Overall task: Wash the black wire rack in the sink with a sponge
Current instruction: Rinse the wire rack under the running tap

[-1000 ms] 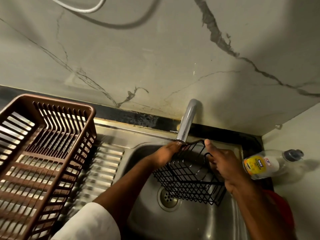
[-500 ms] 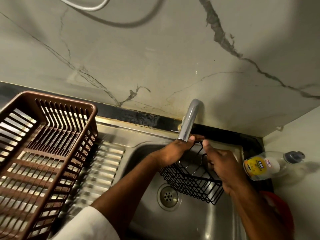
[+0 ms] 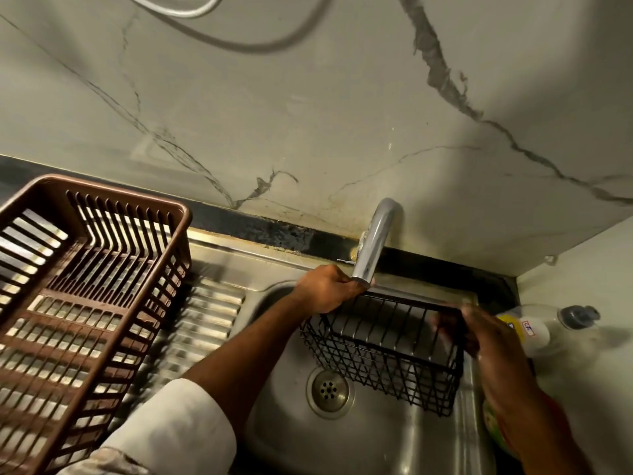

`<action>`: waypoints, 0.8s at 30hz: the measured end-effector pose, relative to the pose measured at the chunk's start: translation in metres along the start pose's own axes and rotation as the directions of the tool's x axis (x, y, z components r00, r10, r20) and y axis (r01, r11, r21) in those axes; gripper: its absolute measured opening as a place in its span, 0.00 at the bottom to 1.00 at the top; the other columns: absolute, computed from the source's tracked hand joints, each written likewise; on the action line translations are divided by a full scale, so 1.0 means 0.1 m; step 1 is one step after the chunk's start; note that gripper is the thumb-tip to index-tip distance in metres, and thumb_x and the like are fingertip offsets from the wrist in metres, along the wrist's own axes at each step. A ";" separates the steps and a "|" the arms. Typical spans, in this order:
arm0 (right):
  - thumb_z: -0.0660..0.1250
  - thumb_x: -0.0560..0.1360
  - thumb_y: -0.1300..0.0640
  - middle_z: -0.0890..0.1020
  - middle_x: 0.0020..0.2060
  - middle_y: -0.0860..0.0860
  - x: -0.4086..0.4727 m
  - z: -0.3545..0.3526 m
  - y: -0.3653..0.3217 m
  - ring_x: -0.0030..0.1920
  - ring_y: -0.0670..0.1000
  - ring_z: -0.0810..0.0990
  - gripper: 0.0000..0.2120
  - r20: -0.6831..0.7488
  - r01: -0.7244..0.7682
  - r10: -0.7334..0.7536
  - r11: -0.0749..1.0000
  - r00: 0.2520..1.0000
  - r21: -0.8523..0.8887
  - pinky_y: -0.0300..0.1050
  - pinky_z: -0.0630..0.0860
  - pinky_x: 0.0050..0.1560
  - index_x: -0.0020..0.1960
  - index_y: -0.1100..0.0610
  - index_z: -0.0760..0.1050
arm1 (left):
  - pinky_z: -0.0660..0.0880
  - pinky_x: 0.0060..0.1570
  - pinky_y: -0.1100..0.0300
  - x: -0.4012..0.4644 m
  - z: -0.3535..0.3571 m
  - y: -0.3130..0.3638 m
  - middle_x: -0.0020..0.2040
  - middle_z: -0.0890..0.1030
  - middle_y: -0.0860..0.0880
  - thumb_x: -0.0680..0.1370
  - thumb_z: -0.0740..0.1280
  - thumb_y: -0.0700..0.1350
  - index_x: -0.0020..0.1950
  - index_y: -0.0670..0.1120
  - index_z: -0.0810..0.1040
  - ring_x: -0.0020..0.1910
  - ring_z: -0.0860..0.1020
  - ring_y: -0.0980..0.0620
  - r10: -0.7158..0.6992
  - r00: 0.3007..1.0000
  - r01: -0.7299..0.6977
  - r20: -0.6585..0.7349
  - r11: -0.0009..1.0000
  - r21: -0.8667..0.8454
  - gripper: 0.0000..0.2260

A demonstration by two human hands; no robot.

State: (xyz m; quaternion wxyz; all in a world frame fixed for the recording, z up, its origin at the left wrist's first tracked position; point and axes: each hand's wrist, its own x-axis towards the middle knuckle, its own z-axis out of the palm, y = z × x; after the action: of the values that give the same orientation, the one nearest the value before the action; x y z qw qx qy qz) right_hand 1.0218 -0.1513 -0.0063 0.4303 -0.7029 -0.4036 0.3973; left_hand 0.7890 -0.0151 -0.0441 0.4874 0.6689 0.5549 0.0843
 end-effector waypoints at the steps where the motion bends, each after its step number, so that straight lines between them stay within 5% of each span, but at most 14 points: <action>1: 0.61 0.80 0.45 0.87 0.47 0.47 0.04 0.01 -0.02 0.52 0.48 0.85 0.16 0.017 0.063 -0.062 0.995 0.998 -0.077 0.52 0.77 0.59 0.53 0.52 0.83 | 0.81 0.41 0.56 -0.02 -0.01 0.06 0.39 0.83 0.47 0.74 0.66 0.71 0.40 0.52 0.74 0.37 0.82 0.50 0.024 0.999 -0.021 -0.023 0.993 0.118 0.22; 5: 0.55 0.77 0.31 0.85 0.40 0.45 0.18 0.38 -0.09 0.44 0.45 0.83 0.21 0.224 0.250 -0.154 0.821 0.962 -0.513 0.46 0.78 0.47 0.46 0.43 0.80 | 0.80 0.43 0.61 0.01 0.19 0.21 0.44 0.81 0.52 0.74 0.62 0.73 0.51 0.53 0.78 0.45 0.82 0.52 0.253 0.964 -0.195 -0.078 0.876 0.441 0.25; 8: 0.50 0.81 0.35 0.82 0.39 0.48 0.16 0.74 -0.13 0.42 0.52 0.80 0.24 0.163 0.161 -0.059 0.656 0.985 -0.737 0.46 0.72 0.41 0.46 0.49 0.77 | 0.72 0.39 0.67 -0.02 0.29 0.28 0.44 0.77 0.54 0.76 0.65 0.66 0.51 0.55 0.78 0.49 0.80 0.52 0.260 0.956 -0.182 -0.134 0.888 0.423 0.16; 12: 0.54 0.80 0.35 0.74 0.26 0.47 0.17 0.79 -0.11 0.30 0.44 0.73 0.26 0.108 0.157 -0.115 0.670 0.988 -0.726 0.42 0.63 0.30 0.31 0.50 0.70 | 0.83 0.51 0.53 -0.09 0.16 0.25 0.47 0.83 0.48 0.77 0.71 0.59 0.52 0.47 0.80 0.48 0.83 0.50 0.152 0.983 -0.151 -0.102 0.988 0.017 0.16; 16: 0.56 0.74 0.30 0.73 0.24 0.52 0.20 0.65 -0.05 0.28 0.51 0.74 0.31 0.045 0.096 -0.086 0.800 0.995 -0.593 0.45 0.67 0.31 0.29 0.55 0.71 | 0.80 0.56 0.52 -0.05 0.00 0.06 0.56 0.84 0.43 0.84 0.64 0.49 0.62 0.44 0.80 0.54 0.83 0.49 0.255 0.964 -0.185 0.078 0.850 -0.494 0.12; 20: 0.58 0.75 0.30 0.72 0.23 0.53 0.13 0.56 -0.05 0.26 0.52 0.72 0.34 -0.047 0.082 -0.125 0.847 0.991 -0.525 0.44 0.68 0.30 0.29 0.59 0.72 | 0.72 0.69 0.44 -0.10 0.03 -0.11 0.69 0.76 0.46 0.79 0.58 0.69 0.75 0.55 0.70 0.65 0.76 0.48 0.135 0.976 -0.041 0.173 0.888 -0.459 0.29; 24: 0.59 0.76 0.32 0.68 0.22 0.51 0.07 0.58 -0.04 0.25 0.50 0.69 0.33 -0.101 0.032 -0.099 0.851 0.990 -0.524 0.43 0.64 0.30 0.27 0.59 0.70 | 0.72 0.59 0.62 -0.19 0.04 0.14 0.71 0.73 0.46 0.85 0.59 0.54 0.78 0.50 0.66 0.64 0.73 0.54 0.154 0.977 -0.074 0.146 0.890 -0.449 0.22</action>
State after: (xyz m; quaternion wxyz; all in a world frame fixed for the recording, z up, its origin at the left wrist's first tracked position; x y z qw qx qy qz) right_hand 0.9706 -0.1270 -0.0228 0.2616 -0.8023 -0.4921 0.2137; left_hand 0.7938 -0.0312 -0.0277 0.6677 0.5774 0.4354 0.1765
